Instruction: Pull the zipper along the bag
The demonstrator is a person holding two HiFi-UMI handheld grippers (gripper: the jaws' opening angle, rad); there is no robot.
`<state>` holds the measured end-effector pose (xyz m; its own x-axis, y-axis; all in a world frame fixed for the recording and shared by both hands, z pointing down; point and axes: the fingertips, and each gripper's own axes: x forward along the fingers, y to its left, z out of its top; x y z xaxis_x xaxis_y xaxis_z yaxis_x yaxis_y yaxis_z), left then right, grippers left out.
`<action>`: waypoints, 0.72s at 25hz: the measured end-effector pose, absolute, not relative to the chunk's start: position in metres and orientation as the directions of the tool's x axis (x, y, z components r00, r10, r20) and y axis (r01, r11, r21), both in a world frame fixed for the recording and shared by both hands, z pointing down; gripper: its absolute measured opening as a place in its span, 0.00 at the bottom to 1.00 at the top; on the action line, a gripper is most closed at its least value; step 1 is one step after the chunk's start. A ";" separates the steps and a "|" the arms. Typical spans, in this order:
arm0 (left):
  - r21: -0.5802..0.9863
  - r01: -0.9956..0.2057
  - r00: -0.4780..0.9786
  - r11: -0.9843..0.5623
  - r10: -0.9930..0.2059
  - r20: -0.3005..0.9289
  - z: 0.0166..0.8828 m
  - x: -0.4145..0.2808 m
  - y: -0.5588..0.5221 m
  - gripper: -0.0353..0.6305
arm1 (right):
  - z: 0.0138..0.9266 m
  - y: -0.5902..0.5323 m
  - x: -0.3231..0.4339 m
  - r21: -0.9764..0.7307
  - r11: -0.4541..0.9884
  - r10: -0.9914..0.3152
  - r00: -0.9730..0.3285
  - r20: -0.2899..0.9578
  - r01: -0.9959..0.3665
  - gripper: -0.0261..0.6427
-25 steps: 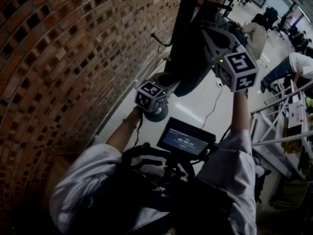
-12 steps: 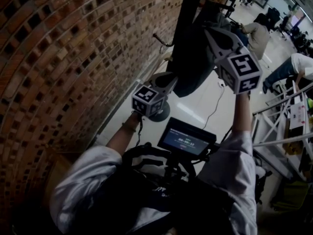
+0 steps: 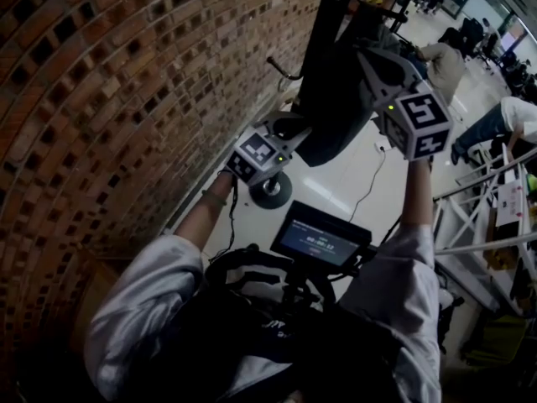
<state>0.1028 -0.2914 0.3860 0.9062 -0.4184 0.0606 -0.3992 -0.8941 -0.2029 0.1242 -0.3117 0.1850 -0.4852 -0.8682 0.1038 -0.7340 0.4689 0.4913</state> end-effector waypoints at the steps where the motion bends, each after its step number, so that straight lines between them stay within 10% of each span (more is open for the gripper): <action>1: -0.228 -0.383 0.909 -0.895 -0.409 0.080 0.386 0.102 -0.292 0.11 | 0.185 -0.312 0.123 0.492 0.470 -0.868 -0.486 0.105 -0.733 0.03; 18: -0.602 -0.173 0.835 -0.780 -0.440 0.330 0.384 0.109 -0.282 0.10 | 0.186 -0.311 0.121 0.482 0.486 -0.857 -0.506 0.100 -0.729 0.03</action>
